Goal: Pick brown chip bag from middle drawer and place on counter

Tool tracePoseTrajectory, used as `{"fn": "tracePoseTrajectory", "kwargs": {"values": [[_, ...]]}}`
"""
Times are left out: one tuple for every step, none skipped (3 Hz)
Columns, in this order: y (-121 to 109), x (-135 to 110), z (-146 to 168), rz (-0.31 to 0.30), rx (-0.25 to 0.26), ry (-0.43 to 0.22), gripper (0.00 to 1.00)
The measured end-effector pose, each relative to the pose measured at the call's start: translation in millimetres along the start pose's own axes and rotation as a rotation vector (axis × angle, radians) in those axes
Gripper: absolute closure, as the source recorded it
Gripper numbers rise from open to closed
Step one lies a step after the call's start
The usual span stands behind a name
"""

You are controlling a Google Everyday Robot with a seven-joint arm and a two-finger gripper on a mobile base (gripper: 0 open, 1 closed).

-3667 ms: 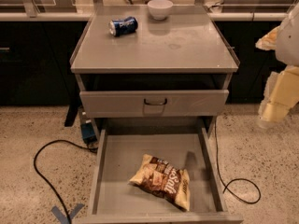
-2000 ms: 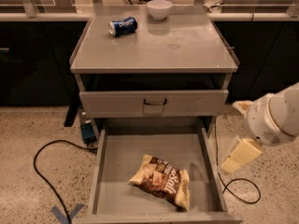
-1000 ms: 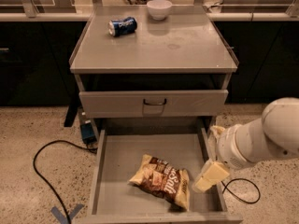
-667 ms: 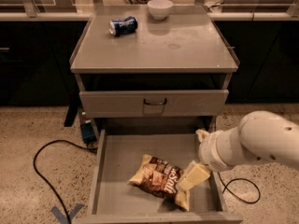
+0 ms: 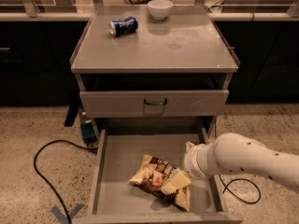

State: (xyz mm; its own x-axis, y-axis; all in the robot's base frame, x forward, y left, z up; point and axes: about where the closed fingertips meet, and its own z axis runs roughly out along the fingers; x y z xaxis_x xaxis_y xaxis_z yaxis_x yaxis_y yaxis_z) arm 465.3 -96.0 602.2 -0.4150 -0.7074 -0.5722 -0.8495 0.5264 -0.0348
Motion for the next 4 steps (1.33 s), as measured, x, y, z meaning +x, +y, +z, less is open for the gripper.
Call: {"fn": "tracePoseTrajectory", "kwargs": {"values": [[0.2, 0.2, 0.3, 0.0, 0.0, 0.0, 0.0], [16.4, 23.9, 32.7, 0.014, -0.03, 0.029, 0.0], [36.7, 56.3, 89.0, 0.072, -0.092, 0.035, 0.0], [58.5, 94.0, 139.9, 0.153, -0.157, 0.05, 0.0]]}}
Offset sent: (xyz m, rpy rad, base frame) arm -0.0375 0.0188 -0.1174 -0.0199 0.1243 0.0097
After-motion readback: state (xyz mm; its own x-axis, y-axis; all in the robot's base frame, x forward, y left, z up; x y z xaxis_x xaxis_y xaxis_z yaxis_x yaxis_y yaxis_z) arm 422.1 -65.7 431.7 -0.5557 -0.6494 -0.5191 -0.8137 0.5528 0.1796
